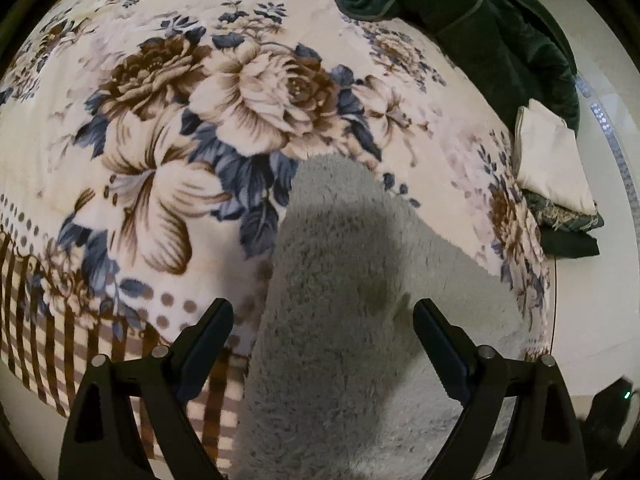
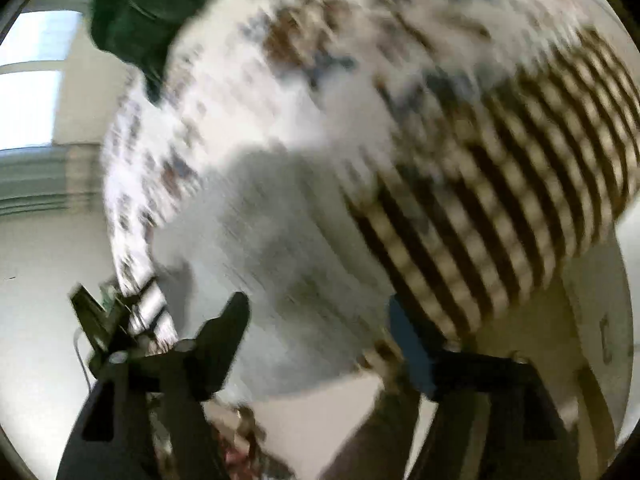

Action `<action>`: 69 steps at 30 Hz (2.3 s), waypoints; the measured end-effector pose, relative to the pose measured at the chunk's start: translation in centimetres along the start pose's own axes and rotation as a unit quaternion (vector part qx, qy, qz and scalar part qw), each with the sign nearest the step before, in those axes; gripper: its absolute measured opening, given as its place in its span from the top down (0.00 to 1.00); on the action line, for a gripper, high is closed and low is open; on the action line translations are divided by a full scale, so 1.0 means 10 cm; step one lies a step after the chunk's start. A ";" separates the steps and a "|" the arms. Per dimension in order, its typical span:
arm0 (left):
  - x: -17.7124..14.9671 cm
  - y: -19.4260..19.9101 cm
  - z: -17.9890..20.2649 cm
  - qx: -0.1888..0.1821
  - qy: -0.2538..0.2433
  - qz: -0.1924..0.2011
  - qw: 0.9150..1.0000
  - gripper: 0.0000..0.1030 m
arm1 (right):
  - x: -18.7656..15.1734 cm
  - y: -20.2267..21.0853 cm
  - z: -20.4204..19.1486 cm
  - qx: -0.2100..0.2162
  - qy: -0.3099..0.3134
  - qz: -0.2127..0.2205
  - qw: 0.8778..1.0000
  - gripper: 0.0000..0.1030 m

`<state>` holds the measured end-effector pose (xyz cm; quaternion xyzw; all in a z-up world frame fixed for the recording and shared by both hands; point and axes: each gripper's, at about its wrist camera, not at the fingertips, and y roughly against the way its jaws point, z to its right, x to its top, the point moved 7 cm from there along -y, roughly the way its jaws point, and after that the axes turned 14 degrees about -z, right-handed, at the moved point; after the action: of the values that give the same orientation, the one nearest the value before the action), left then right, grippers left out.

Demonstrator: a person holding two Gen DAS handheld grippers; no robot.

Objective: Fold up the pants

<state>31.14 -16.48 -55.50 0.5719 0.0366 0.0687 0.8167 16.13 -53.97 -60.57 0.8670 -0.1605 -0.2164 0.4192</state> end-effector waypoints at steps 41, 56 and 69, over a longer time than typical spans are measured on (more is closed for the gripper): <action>0.62 -0.28 -0.11 -0.050 0.012 -0.026 0.998 0.11 | -0.02 -0.38 0.56 -0.012 -0.081 -0.014 0.997 0.35; 0.30 -0.49 1.72 -0.013 -0.250 -0.103 0.963 0.11 | 0.09 -0.64 -0.31 -0.171 0.031 0.013 0.985 0.35; 0.40 -1.63 1.96 0.061 -0.253 -0.198 0.945 0.09 | -0.28 -0.70 0.36 -0.138 -0.038 -0.015 0.990 0.35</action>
<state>38.91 -39.55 -63.97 0.6002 -0.0545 -0.2440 0.7598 12.62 -50.89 -67.47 0.7945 -0.1318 -0.2754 0.5250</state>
